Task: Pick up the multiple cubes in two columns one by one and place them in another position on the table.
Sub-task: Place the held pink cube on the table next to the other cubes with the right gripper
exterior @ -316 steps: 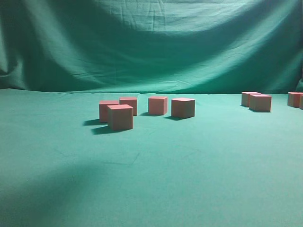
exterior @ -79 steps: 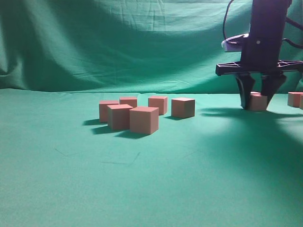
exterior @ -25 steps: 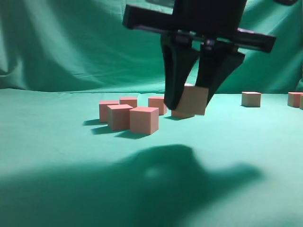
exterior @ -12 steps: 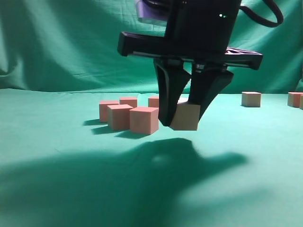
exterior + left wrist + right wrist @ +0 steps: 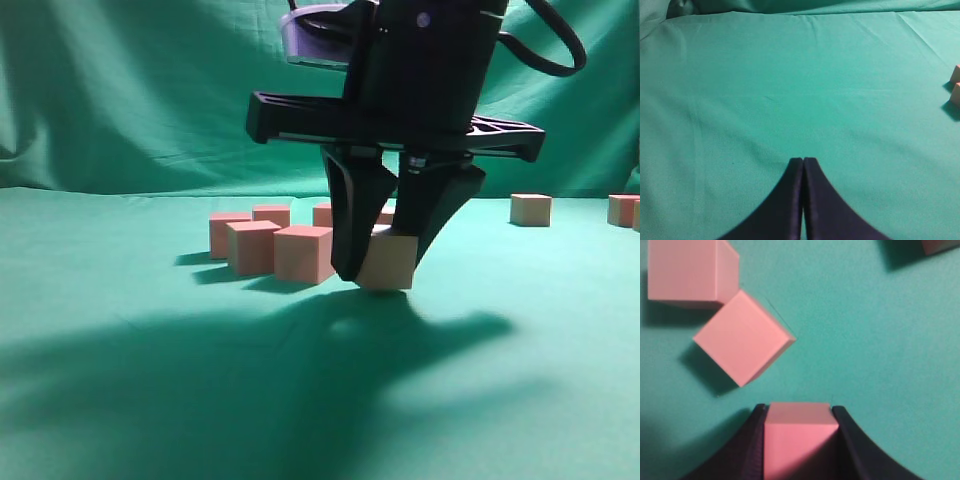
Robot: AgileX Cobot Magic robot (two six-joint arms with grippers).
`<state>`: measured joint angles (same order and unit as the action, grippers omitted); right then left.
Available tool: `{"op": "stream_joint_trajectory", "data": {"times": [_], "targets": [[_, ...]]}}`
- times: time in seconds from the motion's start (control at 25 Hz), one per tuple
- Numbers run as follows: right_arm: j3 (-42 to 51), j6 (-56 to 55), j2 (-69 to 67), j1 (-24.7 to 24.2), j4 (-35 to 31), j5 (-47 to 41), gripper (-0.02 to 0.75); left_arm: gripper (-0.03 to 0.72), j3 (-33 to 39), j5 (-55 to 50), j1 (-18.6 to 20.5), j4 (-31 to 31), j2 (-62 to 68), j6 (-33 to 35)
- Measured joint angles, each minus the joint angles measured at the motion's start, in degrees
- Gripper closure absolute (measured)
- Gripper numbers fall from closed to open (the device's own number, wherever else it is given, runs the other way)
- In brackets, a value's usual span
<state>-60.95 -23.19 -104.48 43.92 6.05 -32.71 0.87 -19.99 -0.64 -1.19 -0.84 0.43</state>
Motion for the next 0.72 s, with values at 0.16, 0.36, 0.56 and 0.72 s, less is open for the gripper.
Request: {"op": "stream_joint_trajectory", "data": {"times": [0.16,0.36,0.56,0.72], "targets": [[0.0,0.1,-0.4,0.0,0.0,0.2,0.482,0.688,0.0,0.0,0.0,0.0,0.0,0.0],[0.0,0.1,-0.5,0.0,0.2,0.2,0.482,0.688,0.0,0.0,0.0,0.0,0.0,0.0],[0.0,0.2,-0.5,0.0,0.4,0.2,0.482,0.688,0.0,0.0,0.0,0.0,0.0,0.0],[0.0,0.2,-0.5,0.0,0.4,0.2,0.482,0.688,0.0,0.0,0.0,0.0,0.0,0.0]]}}
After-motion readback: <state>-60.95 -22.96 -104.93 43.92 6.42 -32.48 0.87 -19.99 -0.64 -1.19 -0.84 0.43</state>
